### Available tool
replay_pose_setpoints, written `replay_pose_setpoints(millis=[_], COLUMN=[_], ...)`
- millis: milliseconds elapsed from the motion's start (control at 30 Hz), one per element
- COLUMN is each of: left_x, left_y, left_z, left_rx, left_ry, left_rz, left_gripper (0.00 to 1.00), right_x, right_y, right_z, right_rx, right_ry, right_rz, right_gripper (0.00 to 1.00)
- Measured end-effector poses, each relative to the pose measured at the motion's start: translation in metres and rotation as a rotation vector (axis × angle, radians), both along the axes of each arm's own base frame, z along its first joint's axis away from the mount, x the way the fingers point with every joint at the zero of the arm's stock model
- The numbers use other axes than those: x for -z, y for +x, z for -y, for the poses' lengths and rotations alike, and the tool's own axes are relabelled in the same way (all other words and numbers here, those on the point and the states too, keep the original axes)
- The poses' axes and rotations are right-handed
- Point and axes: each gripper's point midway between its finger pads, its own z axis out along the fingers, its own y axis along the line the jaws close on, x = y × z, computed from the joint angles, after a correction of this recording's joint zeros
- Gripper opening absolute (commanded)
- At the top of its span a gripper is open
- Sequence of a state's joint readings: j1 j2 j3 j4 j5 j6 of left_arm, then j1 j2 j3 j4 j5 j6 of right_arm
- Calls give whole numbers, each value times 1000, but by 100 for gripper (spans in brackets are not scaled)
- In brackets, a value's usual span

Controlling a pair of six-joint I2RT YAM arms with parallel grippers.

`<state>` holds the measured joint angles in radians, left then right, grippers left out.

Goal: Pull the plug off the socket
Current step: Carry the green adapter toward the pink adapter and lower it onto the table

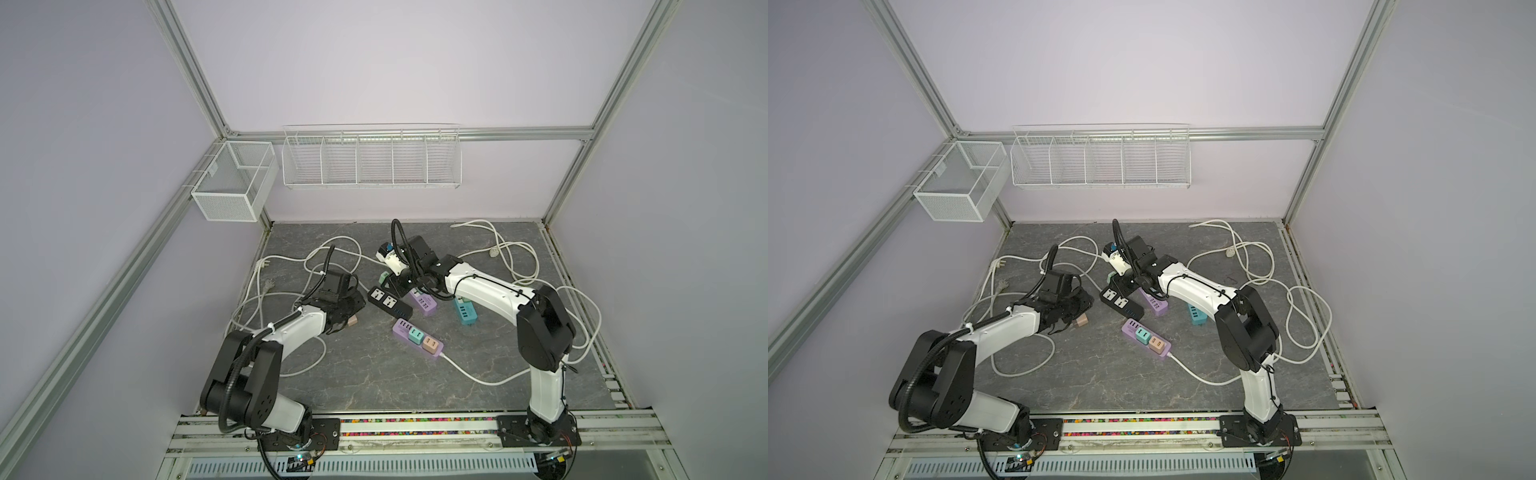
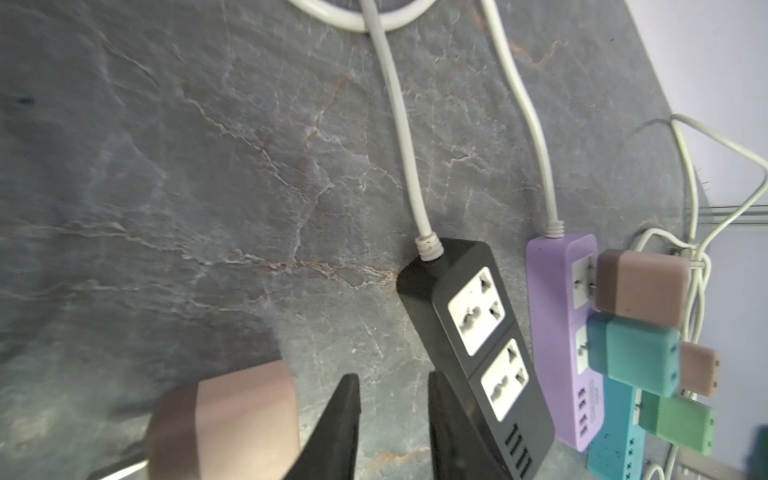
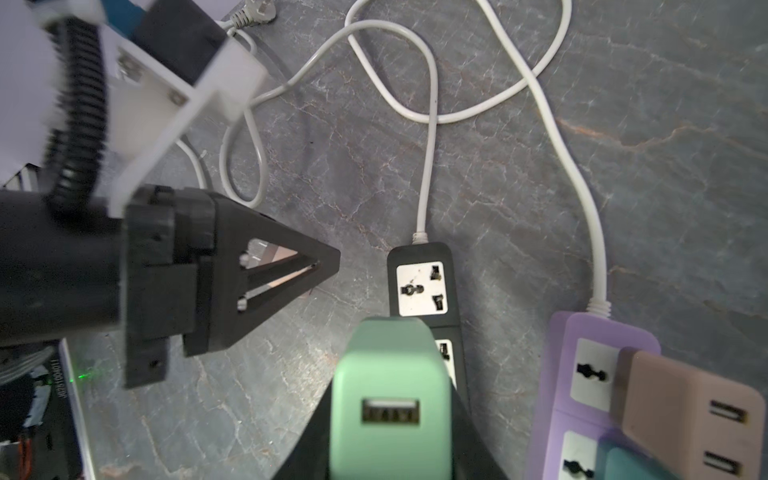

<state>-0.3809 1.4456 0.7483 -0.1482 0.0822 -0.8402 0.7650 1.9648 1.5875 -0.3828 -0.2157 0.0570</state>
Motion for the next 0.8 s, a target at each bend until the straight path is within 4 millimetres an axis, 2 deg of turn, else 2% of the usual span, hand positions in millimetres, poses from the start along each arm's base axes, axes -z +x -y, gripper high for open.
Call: replay_pose_setpoints(millis=[167, 367, 567, 733, 800], left_x=[-36, -61, -58, -56, -57], left_y=[-5, -17, -38, -52, -56], left_z=[-5, -14, -28, -40, -43], left_rx=[12, 19, 13, -5, -11], left_ry=[1, 14, 45, 69, 71], left_rz=[89, 157, 172, 176, 184], left_gripper=[31, 32, 33, 35, 36], right_x=[3, 24, 45, 38, 41], right_y=[-18, -39, -60, -63, -63], right_z=[-7, -16, -25, -42, -48], right_rx=[6, 22, 55, 68, 70], right_ry=[37, 58, 91, 157, 169], right_rz=[-69, -140, -214, -226, -233], right_gripper=[21, 21, 22, 22, 22])
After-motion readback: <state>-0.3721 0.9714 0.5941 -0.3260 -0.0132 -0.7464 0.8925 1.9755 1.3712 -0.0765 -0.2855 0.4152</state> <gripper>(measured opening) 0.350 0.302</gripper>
